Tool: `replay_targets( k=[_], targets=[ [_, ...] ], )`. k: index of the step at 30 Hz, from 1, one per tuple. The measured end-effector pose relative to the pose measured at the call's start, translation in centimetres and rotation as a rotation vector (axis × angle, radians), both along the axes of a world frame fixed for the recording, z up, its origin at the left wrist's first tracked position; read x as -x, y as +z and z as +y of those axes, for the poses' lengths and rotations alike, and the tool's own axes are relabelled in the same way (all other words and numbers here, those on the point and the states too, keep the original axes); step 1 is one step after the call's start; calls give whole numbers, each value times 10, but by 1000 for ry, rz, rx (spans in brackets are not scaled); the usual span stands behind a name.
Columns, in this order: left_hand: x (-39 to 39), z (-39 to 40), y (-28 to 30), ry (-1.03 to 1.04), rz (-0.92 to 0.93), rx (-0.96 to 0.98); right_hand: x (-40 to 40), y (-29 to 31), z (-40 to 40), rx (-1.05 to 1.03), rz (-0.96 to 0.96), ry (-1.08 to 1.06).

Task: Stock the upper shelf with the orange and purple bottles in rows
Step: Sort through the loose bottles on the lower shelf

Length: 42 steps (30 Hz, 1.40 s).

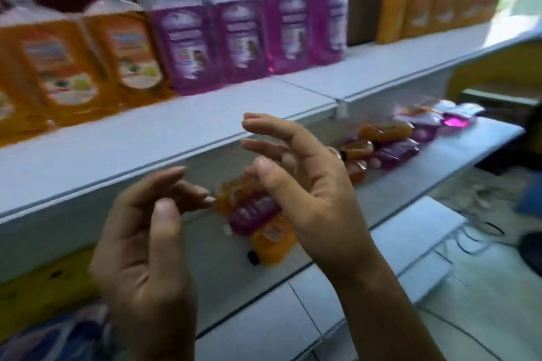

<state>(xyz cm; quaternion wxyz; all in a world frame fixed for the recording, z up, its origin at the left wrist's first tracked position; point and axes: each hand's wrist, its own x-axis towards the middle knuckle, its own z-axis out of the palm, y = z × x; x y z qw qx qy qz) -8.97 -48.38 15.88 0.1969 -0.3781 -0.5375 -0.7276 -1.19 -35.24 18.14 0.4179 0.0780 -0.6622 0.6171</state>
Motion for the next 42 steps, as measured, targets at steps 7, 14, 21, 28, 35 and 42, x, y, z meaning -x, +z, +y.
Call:
replay_targets(
  k=[7, 14, 21, 28, 35, 42],
  targets=[
    [-32, 88, -36, -240, -171, 314, -48, -38, 76, 195, -87, -170],
    [-50, 169, -51, -297, -218, 445, -86, -64, 166, 301, -164, -286],
    [-92, 299, -46, -398, -216, 536, -146, -62, 276, 271, -307, -445],
    [-142, 416, -56, -480, -216, 565, -203, -67, 372, 283, -418, -567],
    [-140, 507, -72, -545, -214, 580, -230, -94, 438, 370, -505, -655],
    [-129, 603, -89, -606, -223, 637, -235, -102, 508, 383, -554, -787]
  ],
)
